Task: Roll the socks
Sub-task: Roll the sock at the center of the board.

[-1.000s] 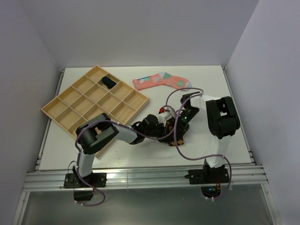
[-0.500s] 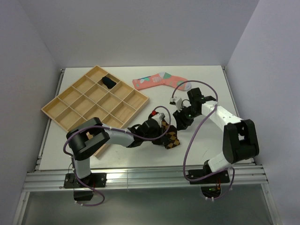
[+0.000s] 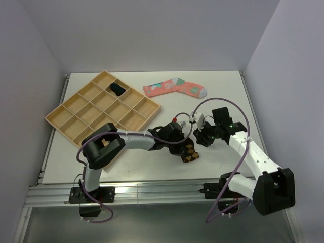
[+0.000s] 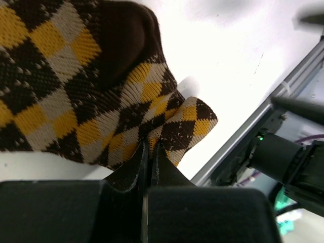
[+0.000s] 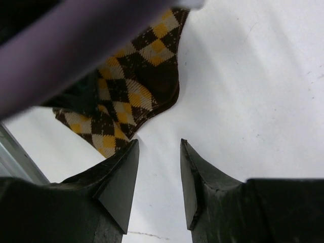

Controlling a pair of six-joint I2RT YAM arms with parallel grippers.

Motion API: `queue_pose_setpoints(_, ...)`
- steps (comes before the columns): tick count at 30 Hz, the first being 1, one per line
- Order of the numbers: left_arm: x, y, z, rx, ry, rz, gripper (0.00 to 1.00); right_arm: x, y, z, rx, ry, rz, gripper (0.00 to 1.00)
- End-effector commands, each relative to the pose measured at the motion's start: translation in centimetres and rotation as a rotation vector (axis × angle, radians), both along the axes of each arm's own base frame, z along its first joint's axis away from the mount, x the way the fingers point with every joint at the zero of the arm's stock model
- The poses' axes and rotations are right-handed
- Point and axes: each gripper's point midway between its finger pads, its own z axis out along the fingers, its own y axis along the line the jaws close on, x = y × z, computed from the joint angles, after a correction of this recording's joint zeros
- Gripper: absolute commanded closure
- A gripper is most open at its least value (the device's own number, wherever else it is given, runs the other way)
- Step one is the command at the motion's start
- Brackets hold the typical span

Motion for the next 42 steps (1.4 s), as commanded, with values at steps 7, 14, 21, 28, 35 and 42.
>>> queue_pose_setpoints(7,-1.3,1.2,-2.7,-0.005,0.267,-0.027,1.0,-3.1,0.4,-0.1,-0.071,-0.161,0.24,0.57)
queue_pose_setpoints(14,-1.3,1.2,-3.6,-0.014,0.362,-0.054,1.0,-5.8,2.2,-2.2,-0.141,-0.194,0.395,0.52)
queue_pose_setpoints(21,-0.9,1.7,-4.3,0.005,0.391,-0.067,1.0,-6.7,3.0,-3.4,-0.187,-0.241,0.459,0.47)
queue_pose_setpoints(28,-0.1,1.9,-4.8,-0.006,0.408,-0.061,1.0,-6.6,2.5,-5.0,-0.239,-0.24,0.468,0.46)
queue_pose_setpoints(35,0.6,1.8,-4.8,-0.014,0.407,-0.062,1.0,-6.4,2.7,-5.3,-0.249,-0.242,0.469,0.46)
queue_pose_setpoints(42,1.2,1.8,-4.7,-0.028,0.408,-0.062,1.0,-6.6,3.0,-6.2,-0.267,-0.201,0.48,0.46)
